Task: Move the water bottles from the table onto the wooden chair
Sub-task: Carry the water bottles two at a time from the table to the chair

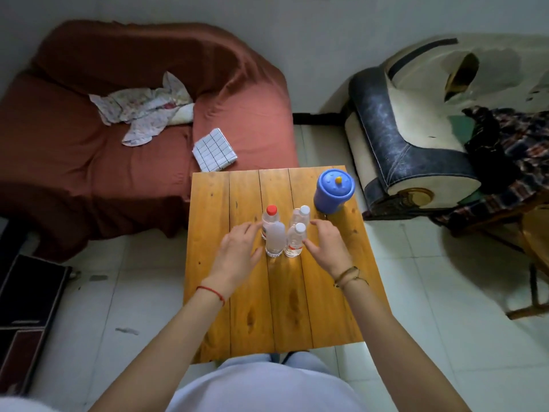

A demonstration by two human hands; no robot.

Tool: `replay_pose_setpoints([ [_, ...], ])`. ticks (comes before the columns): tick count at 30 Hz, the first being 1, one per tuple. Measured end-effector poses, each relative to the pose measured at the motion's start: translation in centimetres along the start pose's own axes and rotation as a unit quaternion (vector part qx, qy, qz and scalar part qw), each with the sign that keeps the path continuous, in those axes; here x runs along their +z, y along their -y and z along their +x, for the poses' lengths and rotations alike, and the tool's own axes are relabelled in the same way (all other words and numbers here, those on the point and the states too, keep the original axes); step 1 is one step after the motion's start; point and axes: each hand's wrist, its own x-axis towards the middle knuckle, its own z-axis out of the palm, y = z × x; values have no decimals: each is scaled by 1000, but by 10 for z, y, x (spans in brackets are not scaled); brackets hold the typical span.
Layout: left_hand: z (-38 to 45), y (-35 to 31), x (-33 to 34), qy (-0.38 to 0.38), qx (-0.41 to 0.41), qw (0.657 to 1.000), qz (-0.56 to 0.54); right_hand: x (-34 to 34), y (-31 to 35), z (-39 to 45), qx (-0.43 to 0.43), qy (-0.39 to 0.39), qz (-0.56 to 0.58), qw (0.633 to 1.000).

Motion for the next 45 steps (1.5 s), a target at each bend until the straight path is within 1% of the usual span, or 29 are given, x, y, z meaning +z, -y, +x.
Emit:
replay_pose_setpoints([
  [4,44,3,21,28,10,999,19,12,-8,36,5,44,-13,999],
  [11,92,4,68,100,-18,994,42,34,-28,78,15,118,-54,991],
  [14,107,3,85,134,-34,989,53,42,-35,88,6,141,-57,988],
  [19,118,1,108,153,-52,986,41,55,-41,99,-3,160,-45,986],
  [23,123,1,117,137,-73,988,9,62,-43,105,-11,162,-31,986],
  [28,125,0,117,119,-84,989,-11,64,-43,108,3,160,-7,987],
  [31,119,-2,116,120,-96,988,-23,62,-44,104,9,157,7,988],
  [34,110,-3,112,104,-114,987,-41,57,-42,100,3,145,18,989],
  [41,65,-12,87,51,-147,985,-73,32,-30,74,-39,114,54,991],
  [45,26,-22,71,0,-170,981,-95,17,-25,47,-69,109,59,990],
])
